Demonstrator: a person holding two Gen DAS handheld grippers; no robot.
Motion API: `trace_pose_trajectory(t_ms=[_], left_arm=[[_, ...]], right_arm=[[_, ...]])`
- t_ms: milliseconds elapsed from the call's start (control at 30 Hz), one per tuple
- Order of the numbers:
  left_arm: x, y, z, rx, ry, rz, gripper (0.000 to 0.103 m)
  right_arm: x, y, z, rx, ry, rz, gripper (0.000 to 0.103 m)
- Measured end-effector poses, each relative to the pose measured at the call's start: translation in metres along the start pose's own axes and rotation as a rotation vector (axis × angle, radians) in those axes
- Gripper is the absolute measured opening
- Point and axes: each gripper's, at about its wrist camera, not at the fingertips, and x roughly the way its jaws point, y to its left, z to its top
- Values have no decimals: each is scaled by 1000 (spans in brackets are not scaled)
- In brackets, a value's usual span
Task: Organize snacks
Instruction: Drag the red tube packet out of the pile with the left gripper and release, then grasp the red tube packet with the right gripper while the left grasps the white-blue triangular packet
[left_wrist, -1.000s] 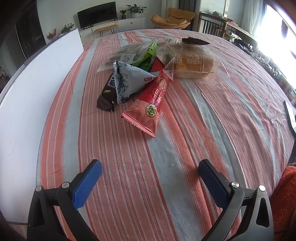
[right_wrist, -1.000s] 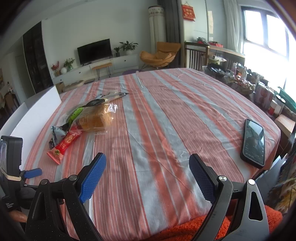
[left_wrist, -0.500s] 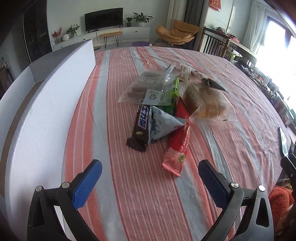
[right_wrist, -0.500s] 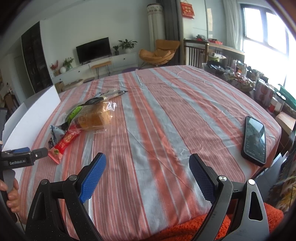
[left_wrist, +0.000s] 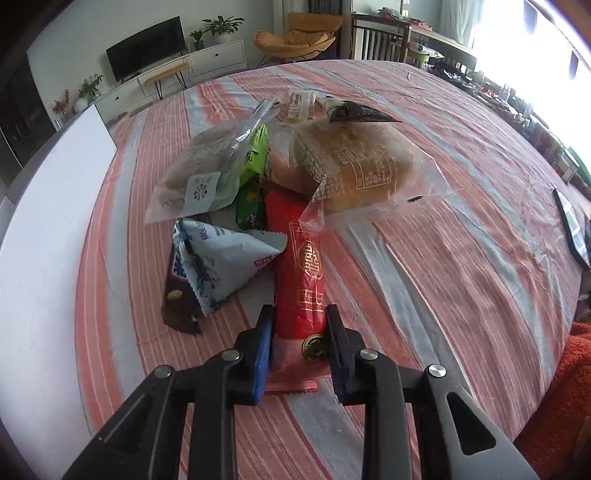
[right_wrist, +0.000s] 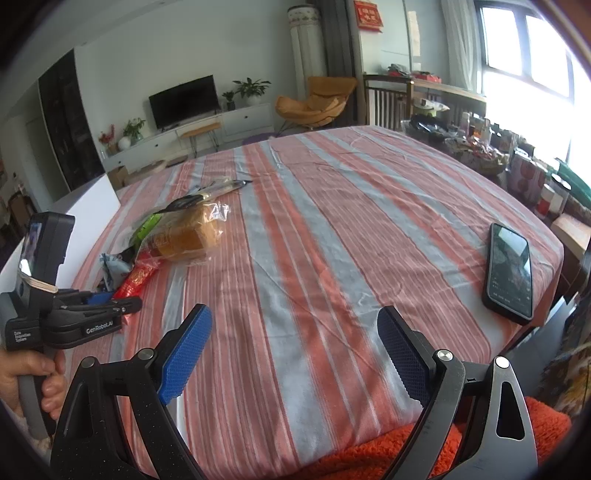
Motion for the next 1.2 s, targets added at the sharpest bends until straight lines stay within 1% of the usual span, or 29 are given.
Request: trace_pose_trajectory(t_ms=[67, 267, 300, 367, 400, 433, 467, 533, 633, 800, 867, 900, 1000, 1067, 1100, 1133, 1167, 1200], left_arm=[[-9, -1, -10, 0, 11, -24, 26], [-30, -20, -51, 19, 48, -136, 27], [-31, -22, -53, 20, 49, -150, 29], [-32, -22, -55, 6, 42, -166, 43], [-33, -19, -55, -10, 35, -164, 59], [-36, -15, -54, -33, 23, -160, 71], [-38, -10, -53, -54, 12, -162, 74], [-42, 0, -48, -86, -4, -178, 75], [-50, 18, -44, -127, -24, -179, 75], [-64, 50, -40, -189, -65, -147, 75], [-72, 67, -38, -222, -95, -133, 75], [-76, 73, -37, -236, -108, -126, 75], [-82, 89, -35, -255, -128, -99, 75], [-81, 95, -31, -254, -130, -75, 75], [-81, 98, -29, -255, -133, -64, 75], [-81, 99, -28, -254, -137, -59, 75], [-81, 99, -25, -248, -141, -58, 75], [-79, 98, -22, -235, -144, -55, 75]], right_arm=[[0, 0, 0, 3, 3, 2, 93], [3, -1, 1, 12, 22, 9, 93], [4, -2, 2, 17, 26, 10, 93], [6, -5, 2, 31, 35, 13, 93], [7, -7, 1, 40, 39, 17, 93], [8, -9, 1, 52, 44, 20, 93], [8, -12, 1, 64, 47, 22, 93], [9, -17, 1, 87, 53, 30, 93], [12, -21, 0, 107, 67, 41, 93], [14, -15, 1, 82, 90, 79, 93], [19, -7, 1, 65, 136, 117, 93], [23, -1, 1, 66, 168, 157, 93], [41, 32, -1, 81, 284, 340, 93], [51, 65, -3, 38, 339, 410, 93], [56, 83, -6, 6, 362, 424, 93], [61, 100, -8, -35, 376, 419, 93], [66, 117, -10, -90, 383, 391, 92], [72, 129, -14, -144, 386, 350, 90]])
